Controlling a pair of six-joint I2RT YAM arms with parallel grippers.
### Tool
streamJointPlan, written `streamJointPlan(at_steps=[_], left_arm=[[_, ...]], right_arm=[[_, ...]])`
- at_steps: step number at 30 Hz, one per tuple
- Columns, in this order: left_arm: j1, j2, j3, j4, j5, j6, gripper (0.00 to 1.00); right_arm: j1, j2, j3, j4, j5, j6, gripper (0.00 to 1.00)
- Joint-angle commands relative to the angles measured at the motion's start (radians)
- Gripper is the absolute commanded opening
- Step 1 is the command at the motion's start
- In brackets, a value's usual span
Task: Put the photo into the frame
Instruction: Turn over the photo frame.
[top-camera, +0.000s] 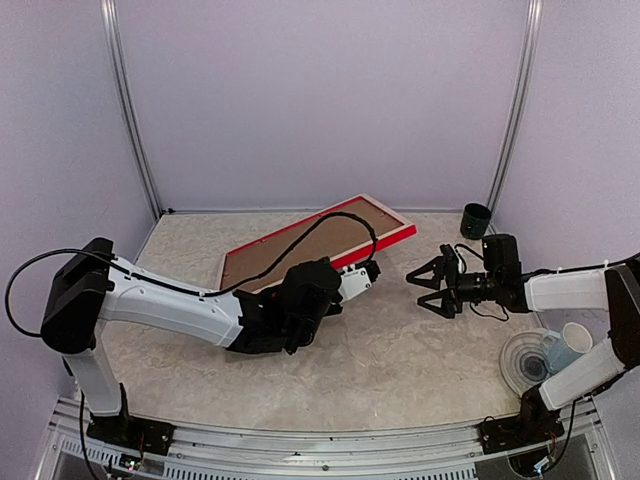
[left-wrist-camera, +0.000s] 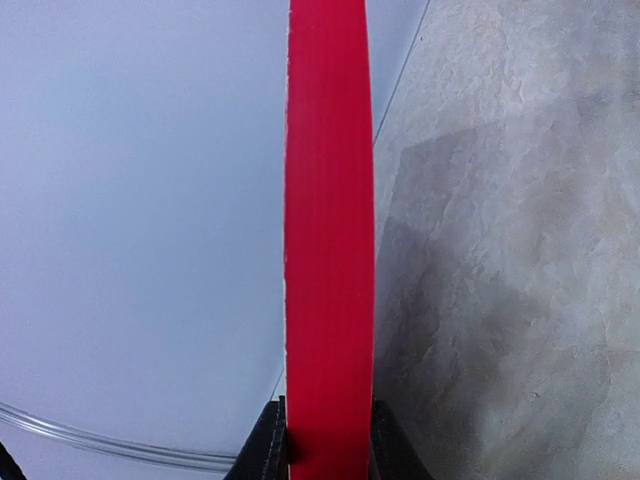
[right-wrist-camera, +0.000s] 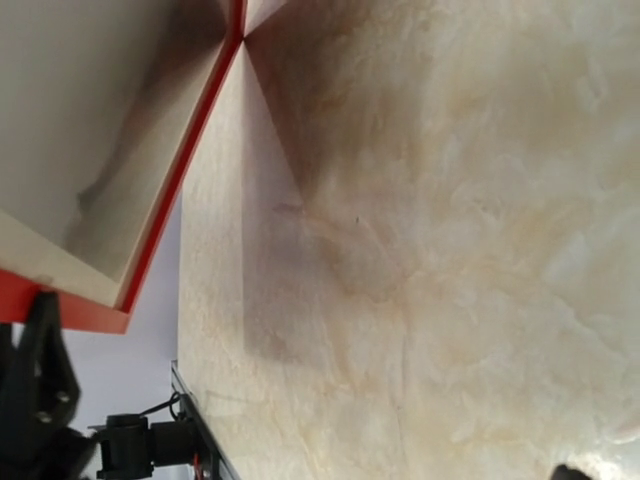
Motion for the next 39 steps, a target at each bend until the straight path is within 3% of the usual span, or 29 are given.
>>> streamJointPlan(at_steps=[1,16,39], left_arm=[[0.012,-0.067,0.1,0.031,-0.071,-0.118,0.02],[0.041,-0.122,0.286,-0.171,-0.123,-0.266,0.03],[0.082,-0.199,0.443,-0.289,-0.122,-0.422,0.04]], right_arm=[[-0.01,0.007,0.017,-0.01,0.007,-0.026,0.99],[-0.011,0.017,0.014,-0.02,0.005,-0.045,0.99],[-0.011,0.022,-0.007,-0.002,0.011,-0.035,0.99]])
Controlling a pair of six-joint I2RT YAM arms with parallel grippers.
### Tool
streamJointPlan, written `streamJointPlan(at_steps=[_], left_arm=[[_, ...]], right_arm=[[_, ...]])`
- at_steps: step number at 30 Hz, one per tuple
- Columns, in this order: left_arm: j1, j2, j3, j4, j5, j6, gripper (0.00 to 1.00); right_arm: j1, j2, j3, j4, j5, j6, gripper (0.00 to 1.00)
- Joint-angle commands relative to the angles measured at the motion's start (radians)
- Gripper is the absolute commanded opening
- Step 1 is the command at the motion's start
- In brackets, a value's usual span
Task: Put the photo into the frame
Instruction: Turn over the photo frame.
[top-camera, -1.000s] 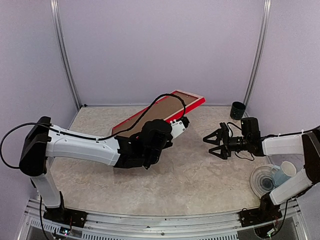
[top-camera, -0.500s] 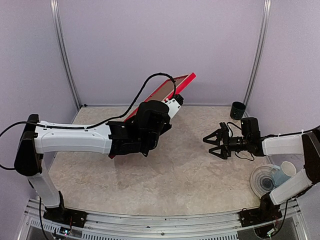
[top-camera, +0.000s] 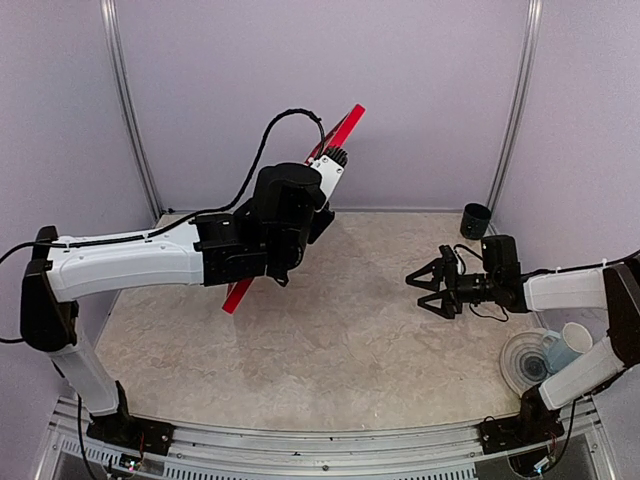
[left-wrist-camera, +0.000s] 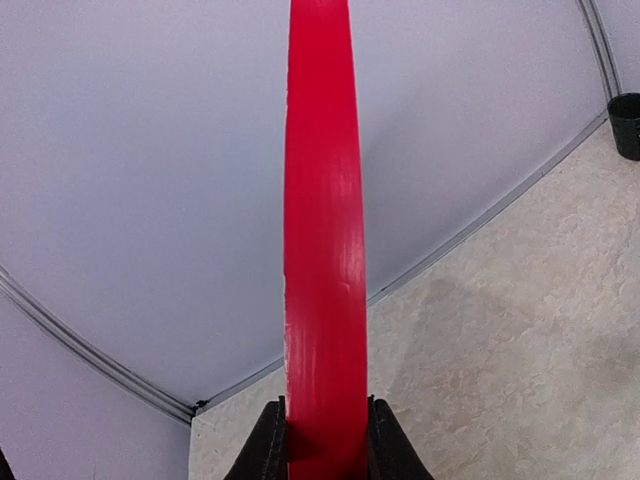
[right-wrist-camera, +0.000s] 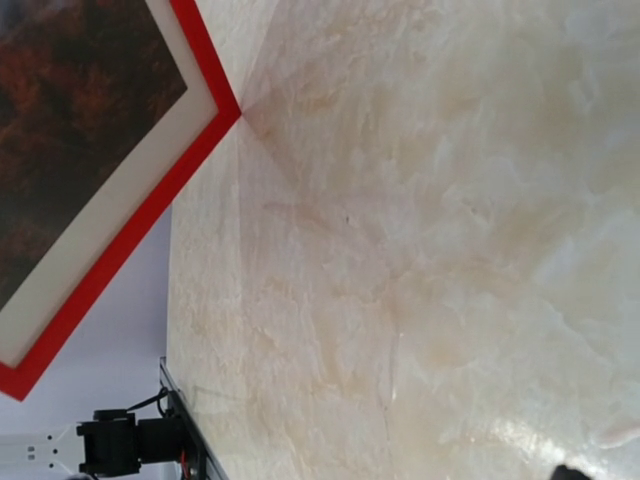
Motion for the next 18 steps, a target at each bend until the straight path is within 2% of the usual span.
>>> streamJointPlan(at_steps=[1,18], left_arm=[[0.006,-0.085,0.072,0.064,-0.028,-0.048,0.03],[0.048,-0.175,0.089,-0.038,0.095,-0.229,0.04]], right_arm=[[-0.011,0.013,-0.007,0.003,0.008,-0.002,0.99],[-0.011,0.014,-0.012,0.006,0.011,0.0,0.99]])
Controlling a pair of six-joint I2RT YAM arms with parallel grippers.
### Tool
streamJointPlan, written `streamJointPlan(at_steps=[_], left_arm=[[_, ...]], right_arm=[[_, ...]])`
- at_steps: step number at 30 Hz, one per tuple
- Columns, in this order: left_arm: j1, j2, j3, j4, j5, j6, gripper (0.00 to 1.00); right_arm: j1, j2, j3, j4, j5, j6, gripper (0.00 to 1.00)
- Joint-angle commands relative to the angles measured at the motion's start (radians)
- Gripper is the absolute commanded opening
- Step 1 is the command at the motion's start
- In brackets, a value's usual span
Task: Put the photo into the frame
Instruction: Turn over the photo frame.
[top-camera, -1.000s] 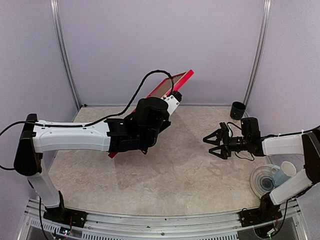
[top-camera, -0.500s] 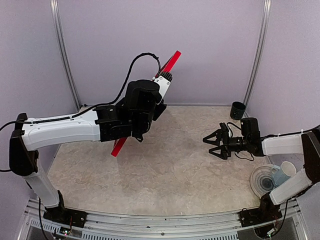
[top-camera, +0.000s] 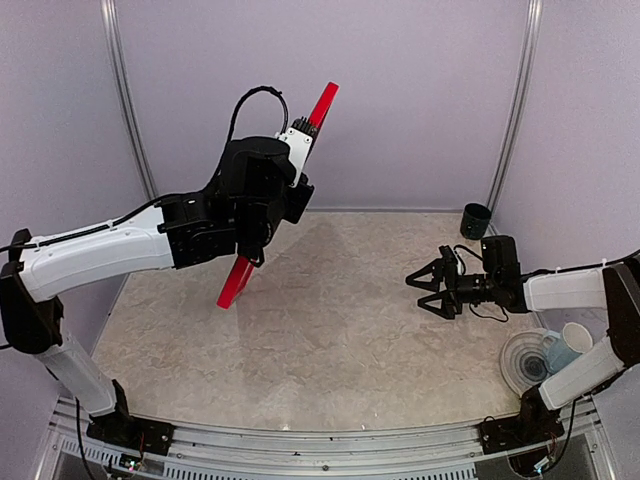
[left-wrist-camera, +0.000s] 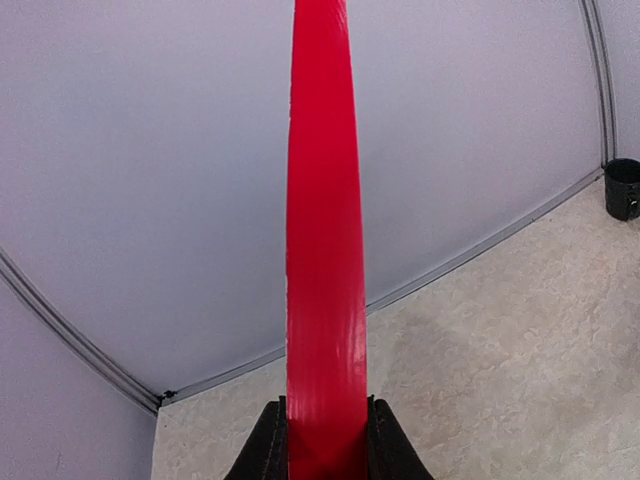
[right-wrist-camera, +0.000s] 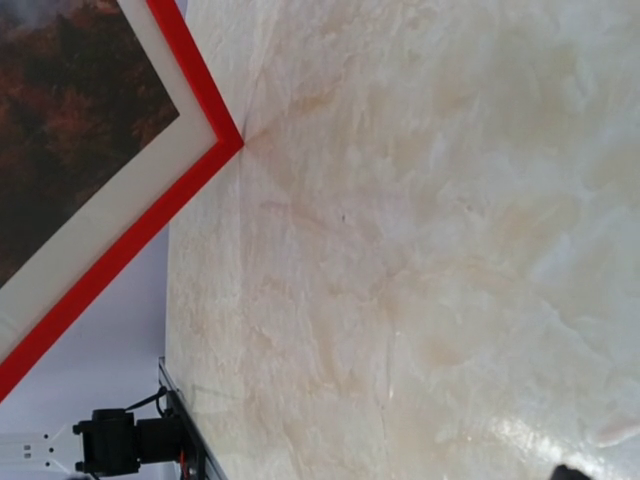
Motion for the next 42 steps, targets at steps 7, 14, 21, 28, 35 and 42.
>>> streamJointPlan(at_steps=[7,14,21,28,35,42], left_arm=[[0.02,-0.107,0.071,0.016,0.076,-0.136,0.04],[0.052,-0.132,0.086,-0.038,0.132,-0.228,0.01],[0.104,-0.169,0.074,-0.068,0.214,-0.333,0.0],[0.138,-0.19,0.07,-0.068,0.228,-0.368,0.0],[0.167,-0.201,0.051,-0.066,0.239,-0.393,0.0],[0.252,-0.23,0.005,-0.073,0.341,-0.468,0.0]], right_arm=[[-0.011,0.015,-0.013,0.01,0.01,0.0,0.99],[-0.011,0.016,-0.013,0.014,0.01,0.001,0.99],[-0.011,0.02,-0.016,0.016,0.007,0.001,0.99],[-0.011,0.029,-0.016,0.025,0.004,0.001,0.99],[-0.01,0.029,-0.019,0.025,0.004,0.001,0.99],[-0.011,0.034,-0.019,0.027,0.004,0.001,0.99]])
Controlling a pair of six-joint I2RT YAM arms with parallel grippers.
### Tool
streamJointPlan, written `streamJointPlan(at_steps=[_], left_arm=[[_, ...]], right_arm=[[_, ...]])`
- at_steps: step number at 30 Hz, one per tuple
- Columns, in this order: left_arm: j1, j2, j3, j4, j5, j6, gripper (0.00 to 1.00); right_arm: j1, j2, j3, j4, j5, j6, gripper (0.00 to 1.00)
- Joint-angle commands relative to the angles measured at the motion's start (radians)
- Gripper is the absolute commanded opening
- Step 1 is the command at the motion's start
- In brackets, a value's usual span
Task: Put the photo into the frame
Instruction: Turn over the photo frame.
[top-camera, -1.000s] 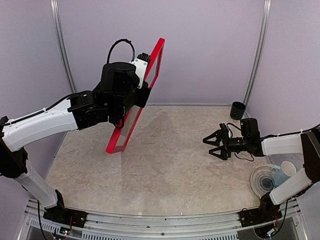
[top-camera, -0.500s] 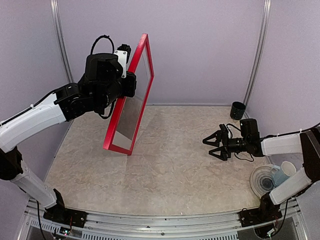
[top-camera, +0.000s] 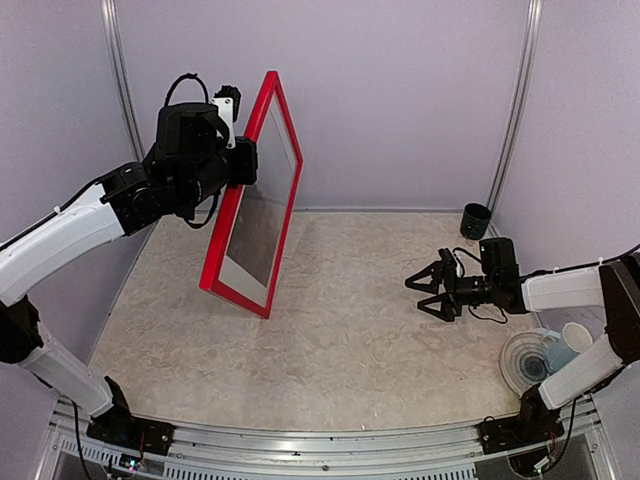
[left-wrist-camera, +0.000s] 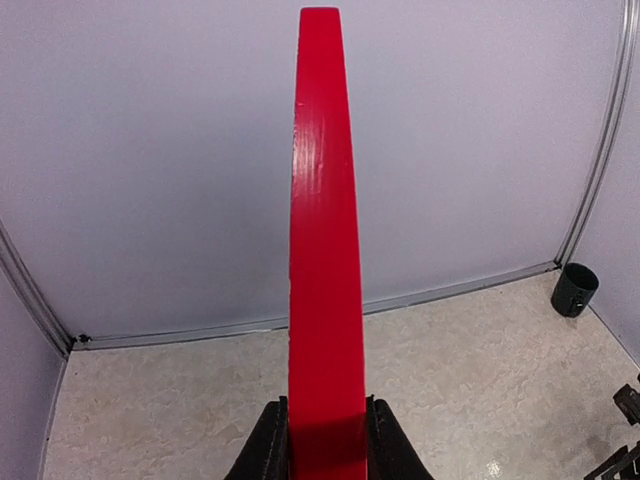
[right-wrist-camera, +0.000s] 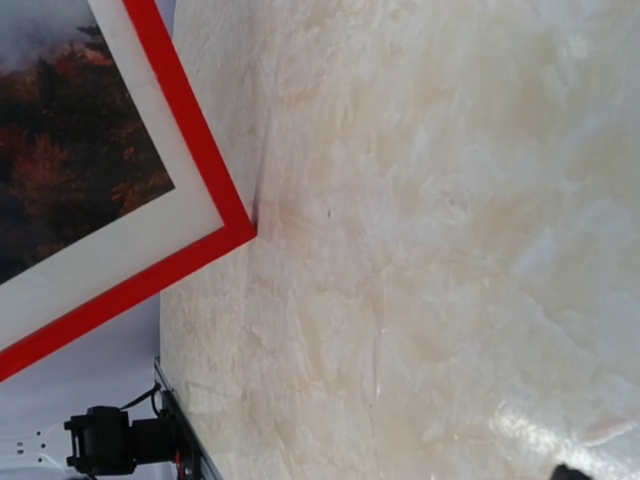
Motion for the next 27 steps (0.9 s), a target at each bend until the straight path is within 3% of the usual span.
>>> streamJointPlan(at_steps=[1,18,27], left_arm=[[0.05,-0.074,-0.015,0.102,0.061,-0.077,0.0],[0.249,-0.075,-0.057,0.095,0.218,-0.162,0.0],[0.409,-0.07,-0.06,0.089,0.37,-0.223,0.0]], right_arm=[[-0.011,0.014,-0.013,0.018,0.002,0.001,0.99],[-0.011,0.033,0.003,0.018,0.003,-0.002,0.99],[-0.011,0.043,0.01,0.014,0.0,-0.006,0.99]])
